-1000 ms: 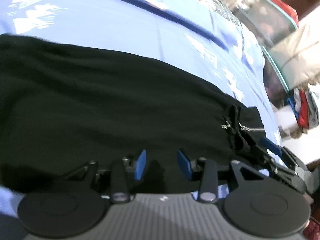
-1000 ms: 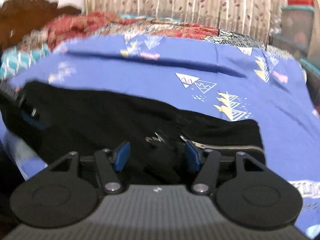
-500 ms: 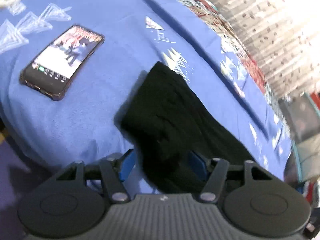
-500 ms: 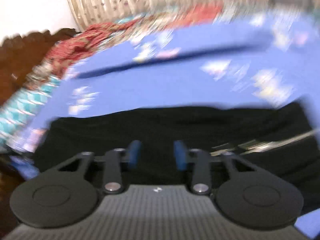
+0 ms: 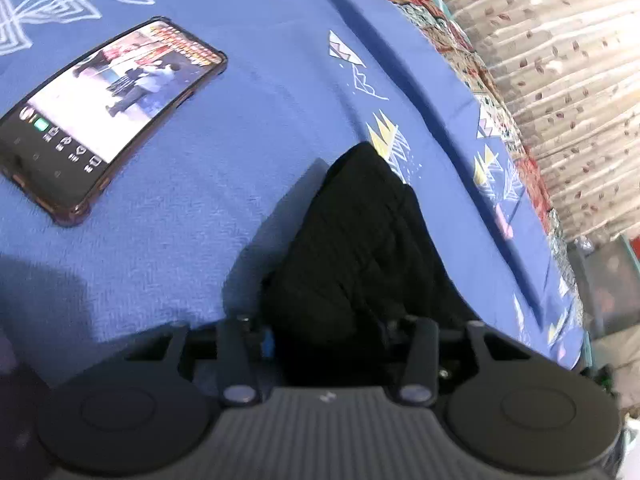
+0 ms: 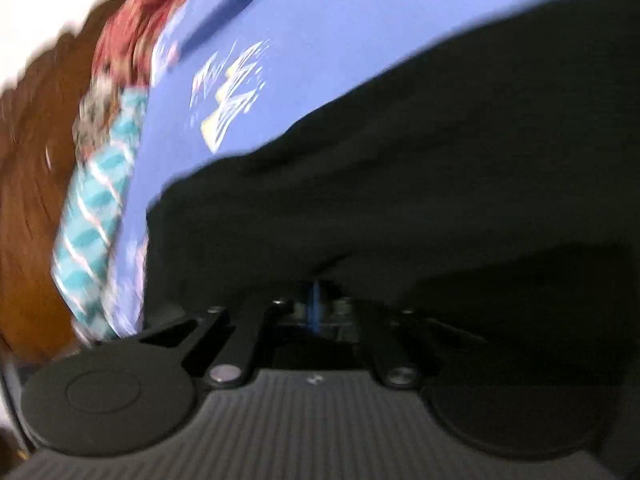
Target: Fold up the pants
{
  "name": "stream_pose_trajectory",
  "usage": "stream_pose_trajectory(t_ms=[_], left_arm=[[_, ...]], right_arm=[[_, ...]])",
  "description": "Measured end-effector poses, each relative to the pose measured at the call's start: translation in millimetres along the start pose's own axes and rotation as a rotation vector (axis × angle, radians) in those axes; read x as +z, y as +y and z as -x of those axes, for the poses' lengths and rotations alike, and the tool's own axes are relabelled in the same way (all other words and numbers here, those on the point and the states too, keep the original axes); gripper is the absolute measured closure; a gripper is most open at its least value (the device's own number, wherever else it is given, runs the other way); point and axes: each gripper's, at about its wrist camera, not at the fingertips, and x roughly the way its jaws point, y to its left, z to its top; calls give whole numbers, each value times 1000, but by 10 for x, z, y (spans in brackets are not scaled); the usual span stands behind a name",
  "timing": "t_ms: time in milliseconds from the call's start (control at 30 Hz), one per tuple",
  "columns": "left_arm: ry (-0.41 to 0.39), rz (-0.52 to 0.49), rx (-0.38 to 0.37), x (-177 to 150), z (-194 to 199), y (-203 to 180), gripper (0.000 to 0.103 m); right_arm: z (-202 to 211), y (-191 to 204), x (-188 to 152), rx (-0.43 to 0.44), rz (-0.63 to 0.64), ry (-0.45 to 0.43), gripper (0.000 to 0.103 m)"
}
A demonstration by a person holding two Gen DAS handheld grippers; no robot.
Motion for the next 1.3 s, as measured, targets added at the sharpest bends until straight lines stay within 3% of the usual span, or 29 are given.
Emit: stream_pose_trajectory(t_ms=[67,300,433,467,533,600,633,733,867,967,1000,1033,1067,1133,1200,1300], left_arm=[[-34,-54,7,-31,83,-121,70],[-156,-611,-11,-665,280,-1295,70],[-84,-852,-52,-1210,127,-1687,66],[-60,-887,-53,-1315,51,-1757,62],[5,-937,-69,-1525,-89,-1869,56],[23,-994,-78,-1689,-140,-1965,25],[19,-1025,-91,-1757,-119,-2012,19],[3,-1112,-136,-1841,45,-2088,17],[-54,-1074,-161,-1748,405,-1940,16],[-95,-939,-113,-1472,540,-1759,16],[-105,-880,-87,-1359,559,-1673,18],[-108,-821,-61,-1246,565,-1585,19],[-106,-775,-39,-1147,553,-1524,23],[-102,-696,-16,-980,522,-1437,32],[-107,-666,-24,-870,475,-1460,36],[-105,-666,-33,-796,290,-1571,45]], right_arm=[[49,-9,8,14,-14,6,103],[314,-234,-27,121,-82,-24,93],[849,-580,-23,180,-160,-156,79],[943,-661,-28,179,-179,-192,71],[1227,-856,-36,151,-214,-280,65],[1417,-1023,-79,132,-247,-331,51],[1477,-1104,-114,138,-271,-341,49],[1517,-1230,-214,197,-312,-340,44],[1431,-1014,-254,197,-213,-307,23],[1320,-849,-233,193,-112,-247,22],[1235,-760,-248,177,-74,-220,29],[1166,-709,-234,138,-19,-200,44],[1106,-584,-257,78,69,-187,70],[1097,-442,-268,16,183,-207,77],[1259,-402,-247,18,268,-263,78],[1385,-304,-205,-113,459,-343,77]])
